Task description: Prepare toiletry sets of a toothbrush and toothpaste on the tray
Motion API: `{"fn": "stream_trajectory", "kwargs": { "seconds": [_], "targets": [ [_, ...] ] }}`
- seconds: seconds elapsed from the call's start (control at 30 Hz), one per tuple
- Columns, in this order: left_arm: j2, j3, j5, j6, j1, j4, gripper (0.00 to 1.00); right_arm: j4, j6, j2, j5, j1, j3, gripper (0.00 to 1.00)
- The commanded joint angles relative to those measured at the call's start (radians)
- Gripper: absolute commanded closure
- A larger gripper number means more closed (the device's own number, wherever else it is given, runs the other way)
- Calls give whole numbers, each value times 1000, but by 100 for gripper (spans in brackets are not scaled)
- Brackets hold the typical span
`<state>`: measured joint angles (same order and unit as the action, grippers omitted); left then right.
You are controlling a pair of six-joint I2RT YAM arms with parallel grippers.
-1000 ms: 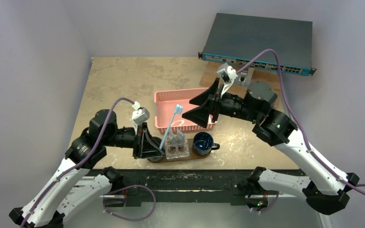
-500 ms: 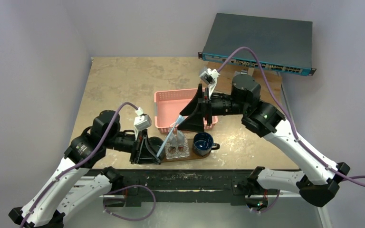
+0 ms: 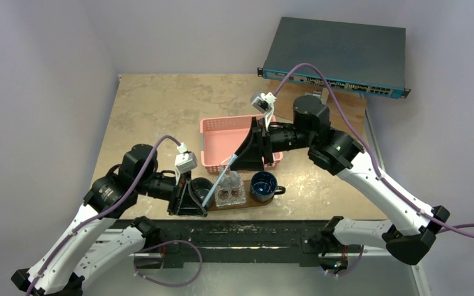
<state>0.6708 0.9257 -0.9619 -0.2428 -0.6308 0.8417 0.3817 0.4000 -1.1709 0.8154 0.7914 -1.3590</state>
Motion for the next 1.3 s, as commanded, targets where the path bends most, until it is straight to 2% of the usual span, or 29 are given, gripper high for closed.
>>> {"fn": "stream_trajectory", "kwargs": {
  "seconds": [0.0,0.27,0.4,0.5,0.63,0.7,0.87,0.93,1.2,1.23,1.27],
  "targets": [
    [7,41,-19,28,-3,-6,100,-13,4,4,52,-1,-34,60],
    [10,36,-16,28,-4,-6,100,-51,24,8,71,-1,-11,67],
    [8,33,-15,26,-4,-6,100,-67,30,11,73,-1,2,77],
    [8,34,-13,25,-3,-7,100,-78,35,9,78,-1,9,98],
    [13,34,-8,22,-3,-11,100,-79,30,10,83,-1,20,100],
    [15,35,6,20,-3,-12,89,-74,25,16,74,0,27,100],
    [2,24,69,-10,-3,-53,50,-1,-19,37,6,8,11,100],
    [-4,17,85,-25,-3,-73,39,33,-35,48,-31,14,3,100],
    [-21,29,210,-52,-3,-108,22,210,-109,66,-240,86,-64,100],
    [-24,29,228,-57,-3,-113,18,228,-112,69,-273,99,-67,100],
    [-26,29,250,-61,-3,-116,11,238,-114,73,-301,113,-70,100]
  ]
}}
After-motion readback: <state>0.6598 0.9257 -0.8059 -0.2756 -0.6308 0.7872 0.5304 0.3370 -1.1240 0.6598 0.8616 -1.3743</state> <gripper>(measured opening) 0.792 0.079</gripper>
